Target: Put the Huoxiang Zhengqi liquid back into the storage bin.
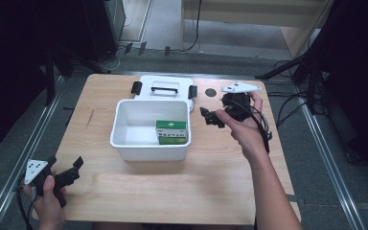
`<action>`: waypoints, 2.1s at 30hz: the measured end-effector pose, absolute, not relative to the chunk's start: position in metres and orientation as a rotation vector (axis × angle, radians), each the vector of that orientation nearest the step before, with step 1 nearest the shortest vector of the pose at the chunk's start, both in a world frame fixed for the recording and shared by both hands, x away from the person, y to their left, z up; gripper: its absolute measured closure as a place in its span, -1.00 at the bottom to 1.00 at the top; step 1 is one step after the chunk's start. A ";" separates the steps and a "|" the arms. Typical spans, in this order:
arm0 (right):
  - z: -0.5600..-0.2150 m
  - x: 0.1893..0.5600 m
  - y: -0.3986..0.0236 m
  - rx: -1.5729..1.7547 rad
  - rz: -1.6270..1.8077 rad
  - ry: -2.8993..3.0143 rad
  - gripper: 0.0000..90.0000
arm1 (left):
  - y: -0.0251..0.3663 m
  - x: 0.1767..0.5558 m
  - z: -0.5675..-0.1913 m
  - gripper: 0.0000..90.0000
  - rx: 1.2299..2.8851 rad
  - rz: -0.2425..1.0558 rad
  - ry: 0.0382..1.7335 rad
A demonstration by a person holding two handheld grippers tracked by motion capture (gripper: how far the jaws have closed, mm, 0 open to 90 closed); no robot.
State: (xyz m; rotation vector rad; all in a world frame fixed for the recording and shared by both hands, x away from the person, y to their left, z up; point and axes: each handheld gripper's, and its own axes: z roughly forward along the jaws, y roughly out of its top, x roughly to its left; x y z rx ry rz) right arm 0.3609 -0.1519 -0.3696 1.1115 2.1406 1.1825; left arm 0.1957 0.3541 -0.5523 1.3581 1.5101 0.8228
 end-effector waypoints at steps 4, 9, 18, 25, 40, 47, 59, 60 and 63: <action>-0.377 0.354 -0.164 1.137 1.208 2.091 -1.00 | 0.354 0.196 -0.552 -0.99 1.356 0.823 1.513; -0.395 0.342 -0.188 1.172 1.218 2.025 -1.00 | 0.353 0.196 -0.552 -0.99 1.369 0.829 1.514; -0.426 0.317 -0.224 1.219 1.207 1.926 -1.00 | 0.350 0.197 -0.552 -0.99 1.385 0.850 1.511; -0.450 0.301 -0.251 1.276 1.215 1.880 -1.00 | 0.349 0.196 -0.552 -0.99 1.385 0.854 1.513; -0.490 0.263 -0.301 1.332 1.212 1.805 -1.00 | 0.348 0.196 -0.551 -0.99 1.400 0.877 1.512; -0.516 0.247 -0.320 1.396 1.212 1.789 -1.00 | 0.348 0.196 -0.552 -0.99 1.383 0.875 1.523; -0.538 0.226 -0.338 1.401 1.174 1.805 -1.00 | 0.348 0.195 -0.552 -0.99 1.381 0.885 1.518; -0.538 0.226 -0.338 1.401 1.174 1.805 -1.00 | 0.348 0.195 -0.552 -0.99 1.381 0.885 1.518; -0.542 0.220 -0.343 1.414 1.173 1.806 -1.00 | 0.348 0.196 -0.552 -0.99 1.384 0.885 1.523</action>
